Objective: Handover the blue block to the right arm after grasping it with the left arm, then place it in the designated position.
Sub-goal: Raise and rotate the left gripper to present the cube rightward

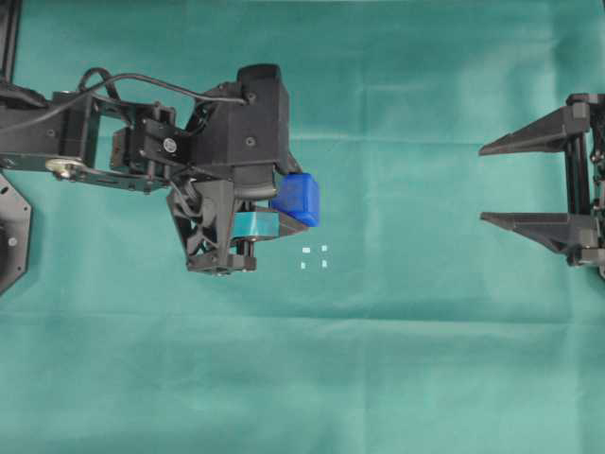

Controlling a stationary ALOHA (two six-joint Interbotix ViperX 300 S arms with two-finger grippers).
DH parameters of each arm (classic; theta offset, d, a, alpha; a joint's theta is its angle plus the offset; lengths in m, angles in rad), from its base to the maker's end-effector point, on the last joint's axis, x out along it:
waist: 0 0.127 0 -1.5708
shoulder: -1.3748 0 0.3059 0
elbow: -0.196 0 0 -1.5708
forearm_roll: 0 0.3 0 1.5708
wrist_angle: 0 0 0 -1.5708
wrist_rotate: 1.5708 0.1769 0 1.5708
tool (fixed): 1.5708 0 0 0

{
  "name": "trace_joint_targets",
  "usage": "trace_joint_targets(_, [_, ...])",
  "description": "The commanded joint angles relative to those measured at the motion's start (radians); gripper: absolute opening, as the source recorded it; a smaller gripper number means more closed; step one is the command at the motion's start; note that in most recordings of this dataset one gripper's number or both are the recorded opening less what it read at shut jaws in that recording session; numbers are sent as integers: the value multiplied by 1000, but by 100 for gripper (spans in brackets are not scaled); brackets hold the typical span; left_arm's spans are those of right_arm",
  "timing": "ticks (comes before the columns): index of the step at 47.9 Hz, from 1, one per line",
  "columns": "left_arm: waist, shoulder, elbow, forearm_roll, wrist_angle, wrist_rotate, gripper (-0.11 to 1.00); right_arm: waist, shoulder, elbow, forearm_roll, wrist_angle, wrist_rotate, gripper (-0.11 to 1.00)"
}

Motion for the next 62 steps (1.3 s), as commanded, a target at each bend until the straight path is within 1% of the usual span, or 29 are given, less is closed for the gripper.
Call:
trace_joint_targets(1, [3,-25,-35,3,5,2,46,-2,5,-29,-2,-3,2,93])
trace_joint_targets(62, [8,-26,-34,3,6,2,47,-2,5,-34,0,14,2,93])
